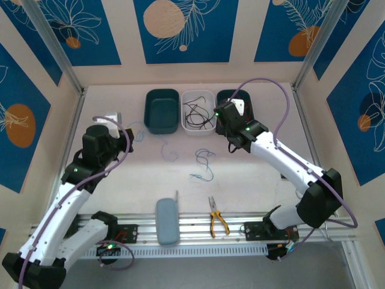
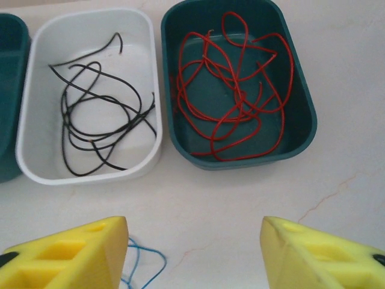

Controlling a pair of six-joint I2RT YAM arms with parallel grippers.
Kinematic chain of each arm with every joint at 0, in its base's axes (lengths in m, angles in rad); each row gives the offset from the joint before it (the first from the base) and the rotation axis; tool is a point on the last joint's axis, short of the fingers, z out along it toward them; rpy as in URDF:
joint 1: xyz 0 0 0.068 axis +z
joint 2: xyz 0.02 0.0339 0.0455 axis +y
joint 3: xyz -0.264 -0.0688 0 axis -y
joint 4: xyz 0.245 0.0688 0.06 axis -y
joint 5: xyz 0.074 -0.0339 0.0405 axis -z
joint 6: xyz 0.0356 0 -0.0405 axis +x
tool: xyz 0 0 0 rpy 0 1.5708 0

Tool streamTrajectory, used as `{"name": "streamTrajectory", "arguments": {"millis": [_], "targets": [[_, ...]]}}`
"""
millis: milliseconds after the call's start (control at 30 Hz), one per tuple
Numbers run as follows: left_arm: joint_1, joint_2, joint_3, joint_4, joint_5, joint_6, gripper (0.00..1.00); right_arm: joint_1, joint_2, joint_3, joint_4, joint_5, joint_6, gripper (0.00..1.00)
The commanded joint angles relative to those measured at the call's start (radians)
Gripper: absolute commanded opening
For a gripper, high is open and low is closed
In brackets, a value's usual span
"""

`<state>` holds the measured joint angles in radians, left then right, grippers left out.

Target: Untangle the cables

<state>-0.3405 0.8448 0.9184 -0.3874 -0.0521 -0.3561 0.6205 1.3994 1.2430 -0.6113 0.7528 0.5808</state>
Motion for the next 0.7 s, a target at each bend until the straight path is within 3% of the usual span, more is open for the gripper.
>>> {"name": "streamTrajectory", "arguments": {"millis": [0, 133, 167, 200, 433, 667], "targets": [[0.007, 0.068, 0.114, 0.035, 0.064, 0.025, 0.0, -0.007, -0.036, -0.001, -0.014, -0.043, 0.008, 0.67], [0.008, 0.206, 0.289, 0.044, 0.1, 0.049, 0.0, -0.016, -0.049, 0.001, -0.047, -0.055, 0.029, 0.81], [0.008, 0.238, 0.33, 0.048, 0.109, 0.054, 0.0, -0.018, -0.05, 0.0, -0.052, -0.055, 0.034, 0.94], [0.008, 0.272, 0.372, 0.052, 0.114, 0.061, 0.0, -0.019, -0.055, -0.003, -0.054, -0.056, 0.038, 0.99], [0.019, 0.486, 0.587, 0.108, 0.089, 0.089, 0.0, -0.019, -0.069, -0.015, -0.068, -0.073, 0.048, 0.99], [0.045, 0.637, 0.677, 0.16, 0.064, 0.094, 0.0, -0.019, -0.078, -0.022, -0.087, -0.076, 0.055, 0.99]]}}
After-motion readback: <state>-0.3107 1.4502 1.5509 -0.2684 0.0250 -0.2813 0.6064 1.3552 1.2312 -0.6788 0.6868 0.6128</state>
